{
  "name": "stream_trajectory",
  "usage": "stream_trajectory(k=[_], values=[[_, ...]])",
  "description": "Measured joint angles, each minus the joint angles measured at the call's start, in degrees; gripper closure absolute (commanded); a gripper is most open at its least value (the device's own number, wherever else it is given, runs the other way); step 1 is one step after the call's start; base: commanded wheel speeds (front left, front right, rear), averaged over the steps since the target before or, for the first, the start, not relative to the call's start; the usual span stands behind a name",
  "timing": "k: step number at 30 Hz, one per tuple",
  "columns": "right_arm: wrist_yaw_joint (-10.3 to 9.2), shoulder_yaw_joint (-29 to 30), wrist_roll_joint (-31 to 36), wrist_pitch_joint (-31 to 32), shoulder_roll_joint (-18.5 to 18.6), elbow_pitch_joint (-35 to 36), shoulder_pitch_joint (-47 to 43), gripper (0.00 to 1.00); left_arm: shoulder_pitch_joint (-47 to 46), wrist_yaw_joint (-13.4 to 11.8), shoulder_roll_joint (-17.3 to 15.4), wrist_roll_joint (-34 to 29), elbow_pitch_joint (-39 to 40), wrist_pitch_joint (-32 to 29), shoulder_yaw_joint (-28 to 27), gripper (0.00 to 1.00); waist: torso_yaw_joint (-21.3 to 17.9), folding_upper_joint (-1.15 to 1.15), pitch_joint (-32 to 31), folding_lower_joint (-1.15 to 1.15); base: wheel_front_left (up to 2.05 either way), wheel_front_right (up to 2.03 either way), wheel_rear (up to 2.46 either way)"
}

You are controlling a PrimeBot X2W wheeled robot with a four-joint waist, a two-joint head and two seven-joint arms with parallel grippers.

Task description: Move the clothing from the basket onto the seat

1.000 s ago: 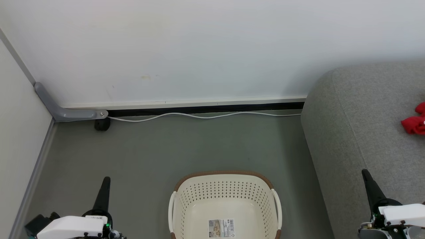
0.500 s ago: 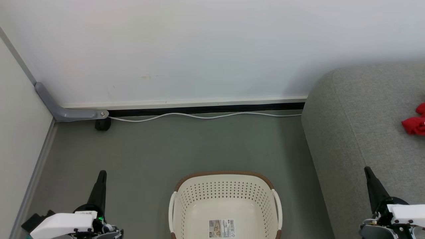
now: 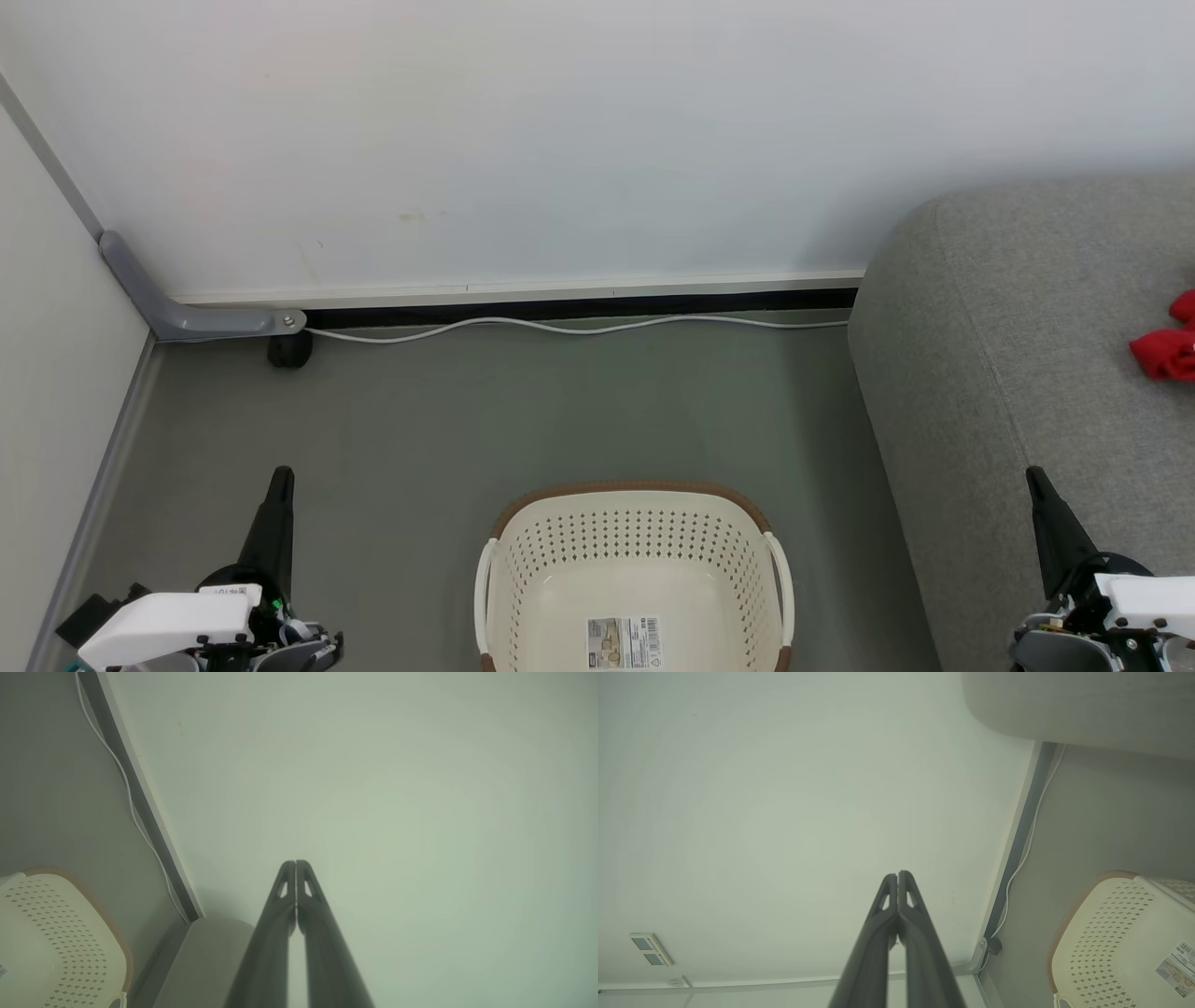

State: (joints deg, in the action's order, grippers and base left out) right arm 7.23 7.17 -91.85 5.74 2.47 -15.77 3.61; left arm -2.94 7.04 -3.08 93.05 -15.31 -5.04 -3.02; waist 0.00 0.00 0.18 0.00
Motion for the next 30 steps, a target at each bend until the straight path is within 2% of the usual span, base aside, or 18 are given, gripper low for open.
stream_trajectory(k=[30], values=[[0.00,0.1,0.0,0.2,0.0,0.0,0.0,1.00,0.0,0.0,0.3,0.0,0.0,-0.5,-0.6,1.00,0.0,0.00,0.0,0.00,0.00,0.00,0.00]])
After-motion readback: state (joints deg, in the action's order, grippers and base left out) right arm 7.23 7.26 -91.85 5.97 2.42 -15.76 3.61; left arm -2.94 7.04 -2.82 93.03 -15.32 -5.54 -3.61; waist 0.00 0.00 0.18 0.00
